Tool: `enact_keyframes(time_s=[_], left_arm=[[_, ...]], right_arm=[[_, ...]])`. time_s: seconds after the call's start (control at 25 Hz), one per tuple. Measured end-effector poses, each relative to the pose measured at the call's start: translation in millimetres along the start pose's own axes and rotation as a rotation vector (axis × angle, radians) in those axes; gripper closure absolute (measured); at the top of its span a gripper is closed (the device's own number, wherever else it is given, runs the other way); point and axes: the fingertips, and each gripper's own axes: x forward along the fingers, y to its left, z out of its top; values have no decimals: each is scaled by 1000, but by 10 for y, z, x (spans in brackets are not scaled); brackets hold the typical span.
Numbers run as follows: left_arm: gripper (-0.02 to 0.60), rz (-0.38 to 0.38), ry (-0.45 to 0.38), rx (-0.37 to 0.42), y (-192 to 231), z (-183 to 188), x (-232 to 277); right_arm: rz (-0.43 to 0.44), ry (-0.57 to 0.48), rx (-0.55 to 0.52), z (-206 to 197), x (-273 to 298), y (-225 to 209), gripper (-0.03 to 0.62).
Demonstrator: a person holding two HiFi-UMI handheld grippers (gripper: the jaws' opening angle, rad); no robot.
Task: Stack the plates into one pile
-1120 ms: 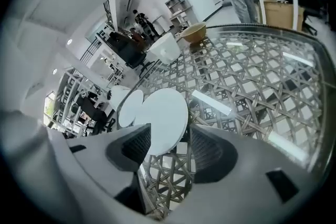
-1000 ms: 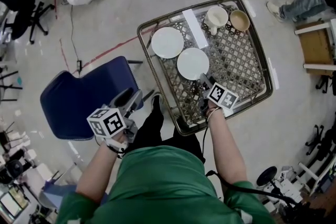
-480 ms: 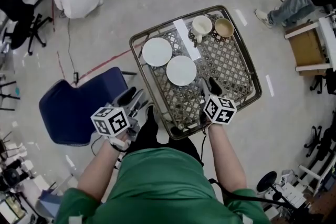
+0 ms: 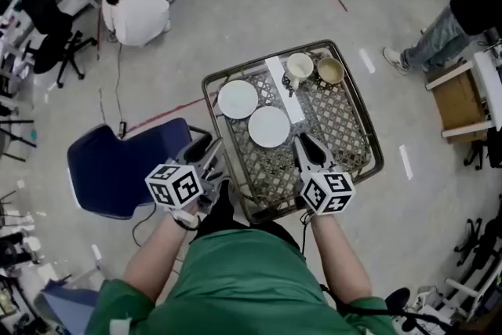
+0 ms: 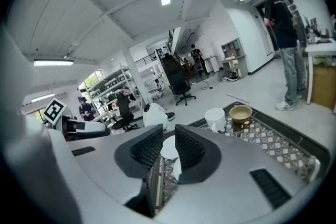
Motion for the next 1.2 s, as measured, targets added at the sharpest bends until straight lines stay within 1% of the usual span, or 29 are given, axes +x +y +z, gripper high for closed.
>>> enact_keyframes(time_s=[0.12, 0.24, 0.36, 0.48, 0.56, 0.64, 0.76, 0.88, 1.04, 1.12, 1.2], left_arm=[[400, 37, -35, -5, 18, 15, -118], [399, 84, -59, -16, 139, -1, -284], [399, 126, -66, -41, 322, -66, -471], [399, 149, -62, -70, 527, -96, -608], [399, 146, -58, -78, 639, -55, -663], [399, 136, -45, -78, 758, -5, -696], [400, 124, -9, -91, 1009, 50, -720], [400, 106, 34, -98, 1253, 90, -741], [399, 94, 86, -86, 1559, 155, -805], [400, 97, 106, -81, 1708, 185, -827], [400, 102, 124, -80, 1839, 200, -836]], right_arm=[[84, 18, 73, -60, 133, 131, 508], [147, 55, 140, -166, 354, 246, 508], [181, 97, 247, -307, 565, 369, 508], [181, 137, 318, -475, 761, 497, 507], [156, 161, 350, -598, 898, 545, 507], [109, 182, 395, -744, 1039, 546, 507], [22, 198, 511, -986, 1278, 530, 507], [-48, 180, 651, -1237, 1555, 491, 507], [-143, 117, 807, -1527, 1888, 355, 494], [-172, 96, 862, -1644, 2048, 312, 483], [-191, 99, 900, -1764, 2221, 297, 460]])
